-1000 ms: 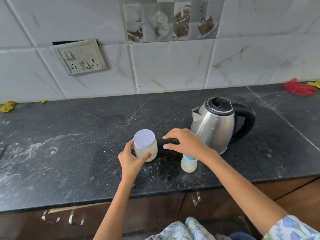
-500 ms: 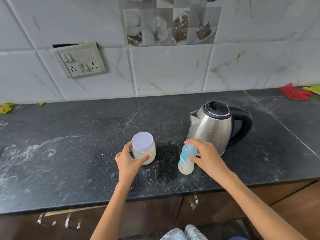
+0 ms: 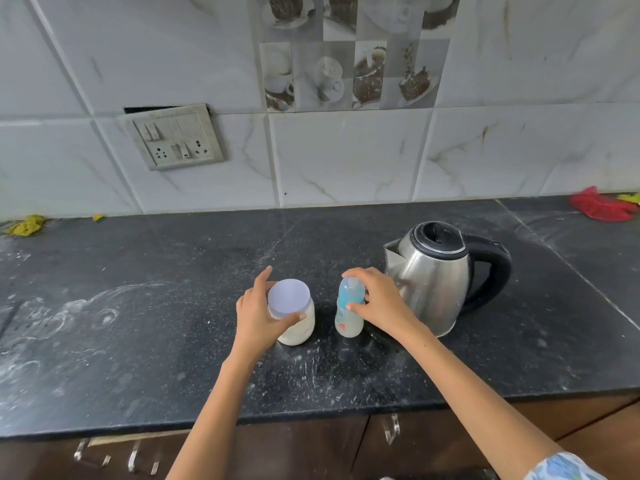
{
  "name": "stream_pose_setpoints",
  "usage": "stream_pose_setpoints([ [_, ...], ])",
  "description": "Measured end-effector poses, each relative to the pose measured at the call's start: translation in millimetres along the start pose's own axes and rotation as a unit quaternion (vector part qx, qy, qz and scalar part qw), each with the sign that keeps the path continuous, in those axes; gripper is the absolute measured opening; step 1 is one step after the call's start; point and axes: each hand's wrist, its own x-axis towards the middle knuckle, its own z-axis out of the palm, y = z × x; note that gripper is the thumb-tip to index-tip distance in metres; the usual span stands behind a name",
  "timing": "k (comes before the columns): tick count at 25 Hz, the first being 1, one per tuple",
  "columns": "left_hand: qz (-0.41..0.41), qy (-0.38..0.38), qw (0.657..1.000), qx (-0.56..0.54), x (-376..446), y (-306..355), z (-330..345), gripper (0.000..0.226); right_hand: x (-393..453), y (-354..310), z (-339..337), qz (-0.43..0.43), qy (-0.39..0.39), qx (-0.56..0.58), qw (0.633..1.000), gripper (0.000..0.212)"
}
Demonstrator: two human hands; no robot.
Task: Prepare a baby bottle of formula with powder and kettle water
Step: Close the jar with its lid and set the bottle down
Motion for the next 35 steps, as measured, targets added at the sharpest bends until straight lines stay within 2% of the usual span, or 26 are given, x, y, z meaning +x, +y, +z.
stream_pose_setpoints([
  [3,0.017,0.075,0.991,0.111,-2.8,3.6,11.3,0.078,2.5,-4.3,2.4,0.005,0.013,-0.025,1.000,0.047],
  [6,0.005,0.088,0.988,0.126,0.0,1.4,14.1,0.073,3.2,-7.4,3.4,0.000,0.013,-0.005,1.000,0.043],
  [9,0.034,-0.007,0.993,0.116,12.8,-4.7,-2.4,0.076,8.2,-9.2,-0.3,-0.002,0.017,0.007,1.000,0.044],
  [12,0.054,-0.139,0.978,0.146,32.3,-5.4,-20.8,0.061,10.2,-8.3,-3.8,-0.009,0.024,0.011,1.000,0.047],
  [16,0.083,-0.213,0.964,0.138,45.2,-3.3,-30.6,0.053,12.6,-5.3,0.4,-0.012,0.020,0.048,0.999,0.047],
  [19,0.058,-0.238,0.966,0.078,51.2,-4.3,-36.4,0.055,17.7,-5.4,3.2,-0.026,0.009,0.059,0.998,0.048],
  [22,0.059,-0.255,0.961,0.087,54.8,0.4,-40.6,0.056,21.6,-3.1,4.3,-0.037,-0.005,0.070,0.997,0.048],
  [26,0.056,-0.206,0.974,0.074,51.3,3.0,-35.0,0.046,24.6,2.1,8.7,-0.038,-0.005,0.090,0.995,0.049],
  [31,0.084,-0.252,0.961,0.079,50.9,3.9,-36.1,0.042,24.2,6.8,6.7,-0.039,-0.011,0.112,0.993,0.056],
  [33,0.096,-0.263,0.955,0.101,49.0,6.1,-36.2,0.043,17.9,6.4,9.3,-0.044,-0.011,0.083,0.996,0.062],
  [35,0.109,-0.259,0.946,0.160,43.6,6.5,-34.2,0.050,8.1,4.3,9.7,-0.049,-0.007,0.006,0.999,0.068],
])
